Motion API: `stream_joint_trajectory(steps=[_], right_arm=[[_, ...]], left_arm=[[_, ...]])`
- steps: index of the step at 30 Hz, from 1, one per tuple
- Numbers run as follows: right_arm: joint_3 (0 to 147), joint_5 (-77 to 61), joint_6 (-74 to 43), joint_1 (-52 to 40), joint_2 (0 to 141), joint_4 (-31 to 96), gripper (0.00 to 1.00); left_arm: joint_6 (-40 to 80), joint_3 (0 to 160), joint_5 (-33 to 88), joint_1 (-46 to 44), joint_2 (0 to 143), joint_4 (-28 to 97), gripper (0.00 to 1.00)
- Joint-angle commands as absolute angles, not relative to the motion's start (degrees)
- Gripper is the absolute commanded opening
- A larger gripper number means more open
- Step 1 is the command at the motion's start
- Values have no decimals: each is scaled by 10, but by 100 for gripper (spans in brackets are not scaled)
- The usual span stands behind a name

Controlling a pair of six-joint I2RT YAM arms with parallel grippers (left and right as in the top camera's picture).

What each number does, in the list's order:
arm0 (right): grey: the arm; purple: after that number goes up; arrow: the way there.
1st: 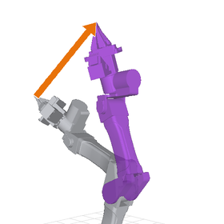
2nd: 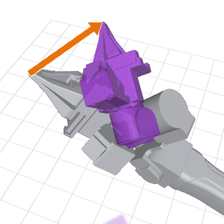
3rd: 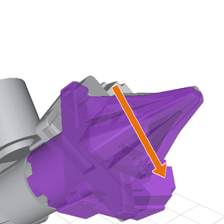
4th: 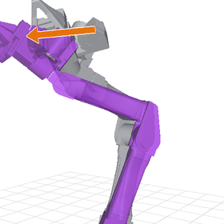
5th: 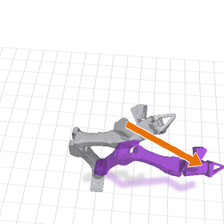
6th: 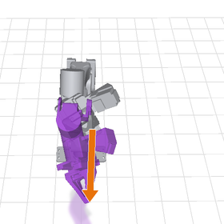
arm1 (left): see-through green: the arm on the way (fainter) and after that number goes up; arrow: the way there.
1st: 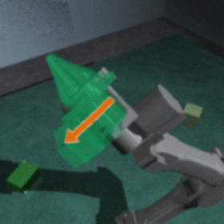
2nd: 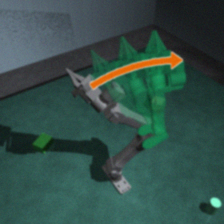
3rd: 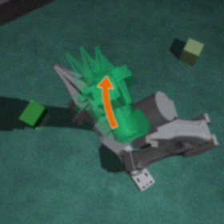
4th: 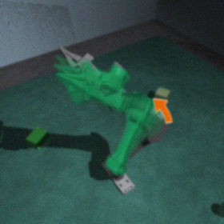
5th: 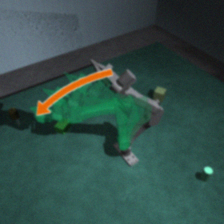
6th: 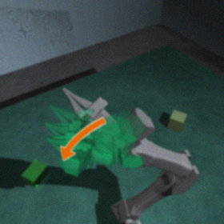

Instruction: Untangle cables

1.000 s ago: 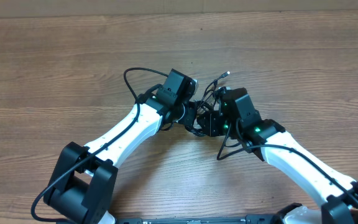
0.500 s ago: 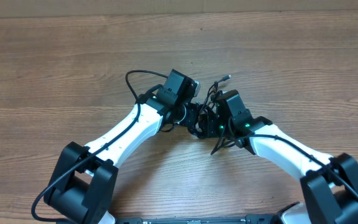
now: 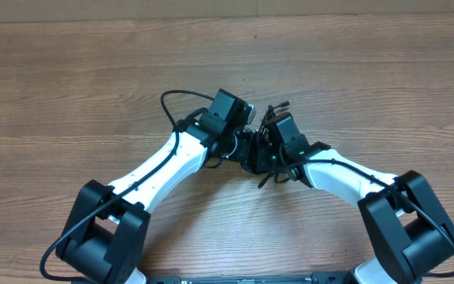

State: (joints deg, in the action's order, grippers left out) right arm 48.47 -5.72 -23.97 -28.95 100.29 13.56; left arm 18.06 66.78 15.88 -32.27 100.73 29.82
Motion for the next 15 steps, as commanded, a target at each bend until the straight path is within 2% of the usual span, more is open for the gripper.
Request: stream_joint_trajectory(steps=[1, 5, 6, 15], right_arm=[[460, -3, -255, -280, 1049, 154, 34], [460, -36, -255, -280, 1049, 157, 6], [461, -43, -255, -278, 1049, 157, 4], [466, -188, -238, -197, 990, 204, 4]], left_arm=[[185, 677, 129, -319, 993, 301, 4], [185, 677, 91, -319, 998, 300, 4], [185, 677, 83, -319, 1001, 300, 4], [190, 676, 66, -314, 1055, 295, 4]])
